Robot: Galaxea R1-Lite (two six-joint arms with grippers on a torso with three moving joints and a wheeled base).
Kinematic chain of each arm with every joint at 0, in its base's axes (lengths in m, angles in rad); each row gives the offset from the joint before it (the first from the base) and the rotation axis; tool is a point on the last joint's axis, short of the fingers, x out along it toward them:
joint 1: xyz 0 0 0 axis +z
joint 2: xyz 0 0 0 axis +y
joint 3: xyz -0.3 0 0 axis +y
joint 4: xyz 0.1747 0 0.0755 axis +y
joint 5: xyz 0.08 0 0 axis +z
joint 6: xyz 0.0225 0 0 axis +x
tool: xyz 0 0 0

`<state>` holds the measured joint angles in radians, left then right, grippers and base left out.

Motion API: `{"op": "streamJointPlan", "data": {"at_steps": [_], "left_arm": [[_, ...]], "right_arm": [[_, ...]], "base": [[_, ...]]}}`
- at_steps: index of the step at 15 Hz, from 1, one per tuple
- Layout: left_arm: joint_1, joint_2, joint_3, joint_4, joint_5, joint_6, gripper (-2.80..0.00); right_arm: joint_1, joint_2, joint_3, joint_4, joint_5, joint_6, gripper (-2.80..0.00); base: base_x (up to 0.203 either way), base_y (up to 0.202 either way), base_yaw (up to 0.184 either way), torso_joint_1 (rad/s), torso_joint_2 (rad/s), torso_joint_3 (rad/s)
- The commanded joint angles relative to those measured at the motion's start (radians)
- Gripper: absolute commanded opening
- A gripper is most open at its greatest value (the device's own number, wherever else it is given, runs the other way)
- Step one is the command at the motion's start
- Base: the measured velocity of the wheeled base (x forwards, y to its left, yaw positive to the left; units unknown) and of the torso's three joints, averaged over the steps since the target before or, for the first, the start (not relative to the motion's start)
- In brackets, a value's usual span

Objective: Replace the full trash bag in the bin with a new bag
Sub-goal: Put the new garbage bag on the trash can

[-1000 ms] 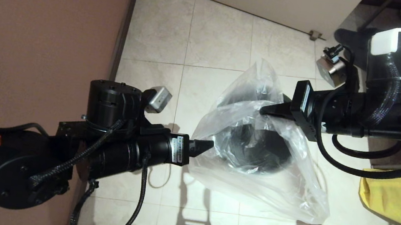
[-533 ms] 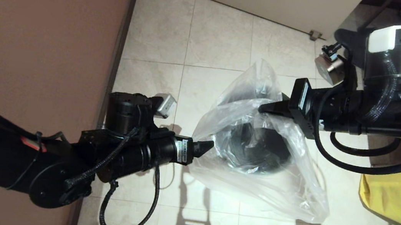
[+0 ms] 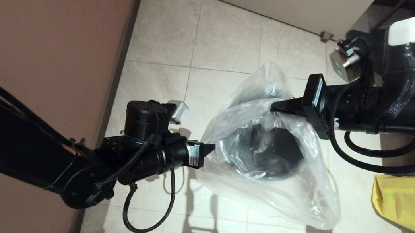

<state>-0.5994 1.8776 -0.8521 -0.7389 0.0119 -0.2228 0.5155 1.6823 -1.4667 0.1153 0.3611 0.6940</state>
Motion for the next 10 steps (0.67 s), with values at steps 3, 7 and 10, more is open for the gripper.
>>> {"op": "streamJointPlan", "data": {"at_steps": [3,7,10], "left_arm": [[0.019,0.054,-0.068,-0.002,0.002,0.0,-2.8],[0.083,0.106,-0.162,0.001,0.002,0.03,-2.8],[0.112,0.124,-0.249,0.014,0.003,0.037,-2.8]], "right_arm": [[-0.001,-0.003,-0.009,0.0,0.002,0.004,-2.8],[-0.044,0.016,-0.012,-0.011,0.002,-0.006,-2.8],[-0.074,0.029,-0.011,-0.012,0.004,-0.046,-2.8]], "base": [[0.0,0.0,0.0,0.0,0.0,0.0],[0.0,0.0,0.0,0.0,0.0,0.0],[0.0,0.0,0.0,0.0,0.0,0.0]]}}
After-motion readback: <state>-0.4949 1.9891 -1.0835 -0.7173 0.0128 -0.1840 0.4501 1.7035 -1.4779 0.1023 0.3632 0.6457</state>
